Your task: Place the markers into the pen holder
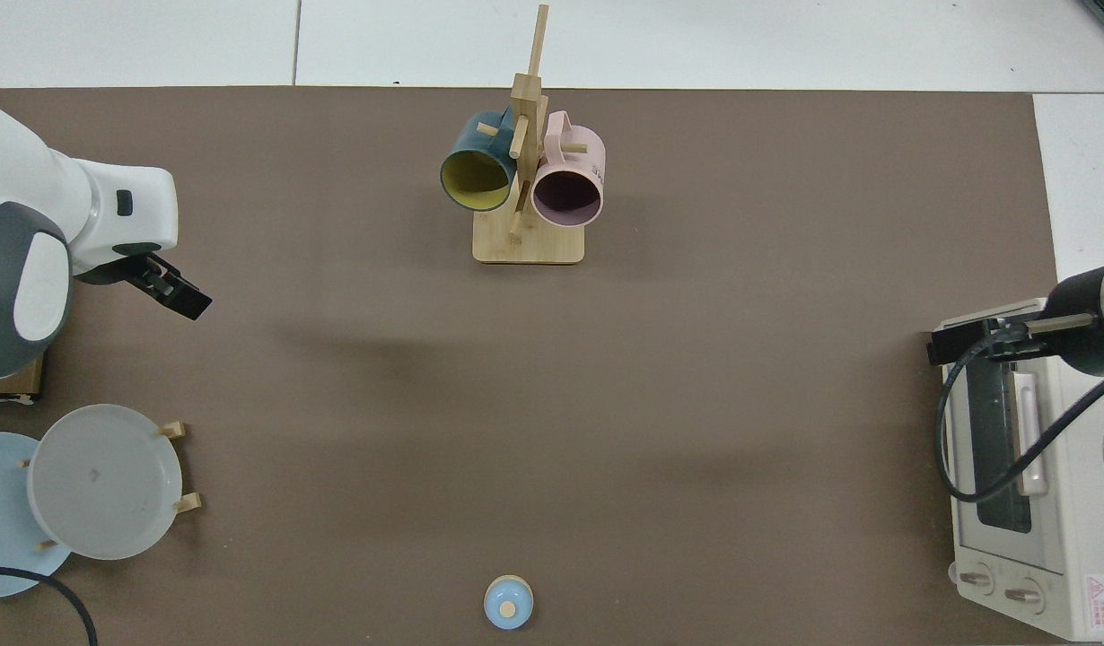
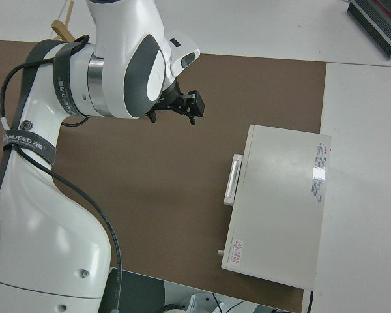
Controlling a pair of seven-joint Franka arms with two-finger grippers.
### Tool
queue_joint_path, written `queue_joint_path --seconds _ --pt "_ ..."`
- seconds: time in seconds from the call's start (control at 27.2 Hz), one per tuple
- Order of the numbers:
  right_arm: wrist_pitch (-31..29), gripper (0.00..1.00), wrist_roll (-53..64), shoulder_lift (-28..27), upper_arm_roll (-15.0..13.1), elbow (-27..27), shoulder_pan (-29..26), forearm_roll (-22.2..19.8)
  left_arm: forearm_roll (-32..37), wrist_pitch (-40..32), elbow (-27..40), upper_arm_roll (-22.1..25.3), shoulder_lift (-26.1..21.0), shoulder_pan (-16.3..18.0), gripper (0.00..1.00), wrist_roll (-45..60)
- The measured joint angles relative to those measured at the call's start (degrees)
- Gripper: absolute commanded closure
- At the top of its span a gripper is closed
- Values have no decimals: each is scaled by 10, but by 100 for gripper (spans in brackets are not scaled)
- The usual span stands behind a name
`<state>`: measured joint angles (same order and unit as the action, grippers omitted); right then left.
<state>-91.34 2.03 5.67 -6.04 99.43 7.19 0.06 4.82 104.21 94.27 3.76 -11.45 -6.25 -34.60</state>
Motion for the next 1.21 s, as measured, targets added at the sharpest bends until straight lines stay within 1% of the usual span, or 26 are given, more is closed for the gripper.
queue_joint_path --seconds 0.15,0.33,0.51,0.77,0.92,0.99,1.21 --pt "0 0 0 0 0 0 0 0 -10 -9 0 -2 4 0 0 66" --pt "0 0 0 0 0 0 0 0 -34 -17 -1 -9 16 0 0 103" --pt "0 0 0 0 0 0 0 0 -21 -17 -12 -21 32 -1 0 104" --pt "0 0 0 0 0 0 0 0 -4 -16 -38 -20 42 0 0 71" --pt "0 0 0 0 0 0 0 0 -4 -18 -40 -19 49 0 0 76" --pt "0 0 0 0 0 0 0 0 -4 -29 -40 -18 58 0 0 112" --pt "0 0 0 0 0 0 0 0 -4 -92 -40 -31 83 0 0 271"
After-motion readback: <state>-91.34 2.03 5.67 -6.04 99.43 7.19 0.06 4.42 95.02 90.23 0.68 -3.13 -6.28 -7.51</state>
